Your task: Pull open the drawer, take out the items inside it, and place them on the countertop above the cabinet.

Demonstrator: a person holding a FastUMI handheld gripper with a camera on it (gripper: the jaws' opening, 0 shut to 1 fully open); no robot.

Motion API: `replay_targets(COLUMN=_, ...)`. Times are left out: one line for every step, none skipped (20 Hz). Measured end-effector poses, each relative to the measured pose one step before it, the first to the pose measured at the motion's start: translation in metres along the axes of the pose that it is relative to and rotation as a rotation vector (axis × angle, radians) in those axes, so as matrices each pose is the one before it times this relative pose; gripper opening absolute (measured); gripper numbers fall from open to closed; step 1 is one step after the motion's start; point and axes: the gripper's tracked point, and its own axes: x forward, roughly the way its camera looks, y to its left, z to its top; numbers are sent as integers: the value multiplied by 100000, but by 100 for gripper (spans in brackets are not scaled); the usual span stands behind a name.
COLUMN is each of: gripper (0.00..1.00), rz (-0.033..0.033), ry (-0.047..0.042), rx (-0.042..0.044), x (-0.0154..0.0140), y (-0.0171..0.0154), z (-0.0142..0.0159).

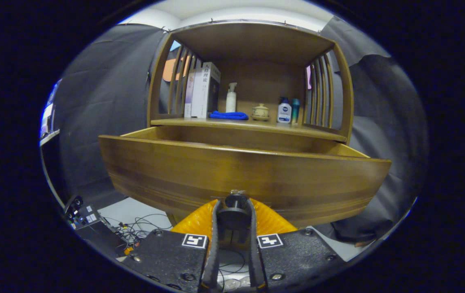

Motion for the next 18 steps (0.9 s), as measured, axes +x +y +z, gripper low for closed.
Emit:
replay_targets(gripper=32, rz=231, ry=299, rx=-93, x=-445, y=131, z=-159)
replay_targets(gripper=32, rz=421, ry=-134, rx=193, x=-445, y=116, z=-158)
replay_targets(gripper=32, rz=298, ry=116, rx=83, x=-100, y=85, z=-82)
replay_targets(gripper=32, rz=38, ry=-256, rx=-207, x=-163, y=113, z=-64)
replay_targets(gripper=32, rz=-101, ry=-94, rx=-476, x=-229, y=4, z=-159)
replay_targets(gripper=32, rz=-223, ry=67, rx=-135, x=-97, y=8, z=25)
replay_targets(gripper=32, rz=-190, ry=45, rx=176, x=-88, y=72, z=-56)
replay_targets(gripper=32, rz=-169, ry=-119, rx=39, x=0, y=-86, z=-10)
replay_targets(gripper=32, rz=-90, ry=-212, rx=-16, x=62, y=4, z=-15)
replay_targets(gripper=32, rz=-4, ry=4, rx=-146, x=-5, y=-11, z=29)
replay_targets(gripper=32, rz=-147, ry=-194, rx=-354, x=-21, y=-46, z=-95)
replay_targets(gripper=33, rz=572, ry=306, rx=-431, x=-42, y=130, z=244)
replay_targets(gripper=40, rz=492, ry=348, rx=-682, x=72, y=-48, z=-181)
replay_targets(gripper=49, rz=-322, ry=1829, rx=-940, x=75, y=72, z=-185)
replay_targets(gripper=57, rz=920, ry=-1223, rx=10, x=-407, y=179, z=287)
replay_targets(gripper=66, rz=-1725, ry=-4240, rx=-848, x=-88, y=-427, z=962)
replay_targets(gripper=75, rz=-1522, ry=-4842, rx=-849, x=-599, y=-648, z=1347)
replay_targets(gripper=84, rz=-1530, ry=-4353, rx=-511, x=-481, y=-620, z=1799)
